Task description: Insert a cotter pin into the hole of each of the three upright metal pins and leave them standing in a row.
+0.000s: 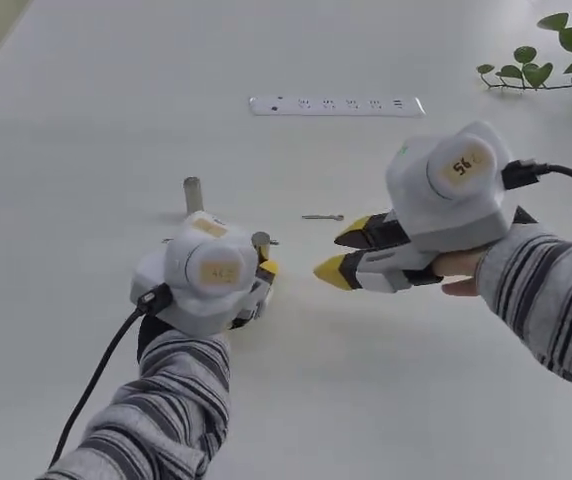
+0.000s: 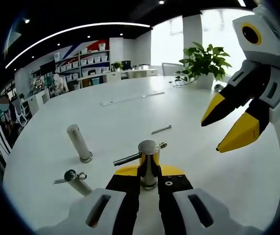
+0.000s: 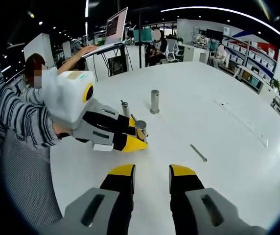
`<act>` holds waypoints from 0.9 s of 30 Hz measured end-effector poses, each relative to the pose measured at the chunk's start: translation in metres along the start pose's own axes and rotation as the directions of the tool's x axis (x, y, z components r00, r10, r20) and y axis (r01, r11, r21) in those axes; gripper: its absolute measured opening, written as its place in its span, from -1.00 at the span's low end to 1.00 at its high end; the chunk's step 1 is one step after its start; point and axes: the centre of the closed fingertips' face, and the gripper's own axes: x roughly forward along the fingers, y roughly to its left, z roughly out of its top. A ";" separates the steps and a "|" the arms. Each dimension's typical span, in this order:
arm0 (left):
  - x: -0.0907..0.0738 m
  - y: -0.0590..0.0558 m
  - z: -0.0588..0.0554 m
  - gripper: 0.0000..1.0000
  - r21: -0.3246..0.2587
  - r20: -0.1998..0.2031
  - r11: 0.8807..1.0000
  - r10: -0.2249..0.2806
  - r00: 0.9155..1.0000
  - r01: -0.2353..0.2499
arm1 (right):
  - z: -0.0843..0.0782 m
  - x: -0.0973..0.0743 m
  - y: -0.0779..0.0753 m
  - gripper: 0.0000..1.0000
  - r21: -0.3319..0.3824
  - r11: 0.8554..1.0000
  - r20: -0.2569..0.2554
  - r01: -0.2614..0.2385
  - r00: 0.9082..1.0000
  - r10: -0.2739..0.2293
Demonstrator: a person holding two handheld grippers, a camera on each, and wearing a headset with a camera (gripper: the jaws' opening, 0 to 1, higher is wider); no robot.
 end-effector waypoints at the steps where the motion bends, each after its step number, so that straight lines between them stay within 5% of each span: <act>1: 0.001 0.001 0.000 -0.81 -0.010 0.001 1.000 0.006 1.000 -0.006 | -0.001 0.000 -0.001 -0.53 0.001 1.000 0.001 0.001 1.000 -0.001; 27: 0.004 -0.002 0.000 -0.80 0.003 0.009 0.999 0.032 0.999 -0.032 | -0.011 0.004 -0.002 -0.52 0.038 0.999 -0.005 -0.002 1.000 0.002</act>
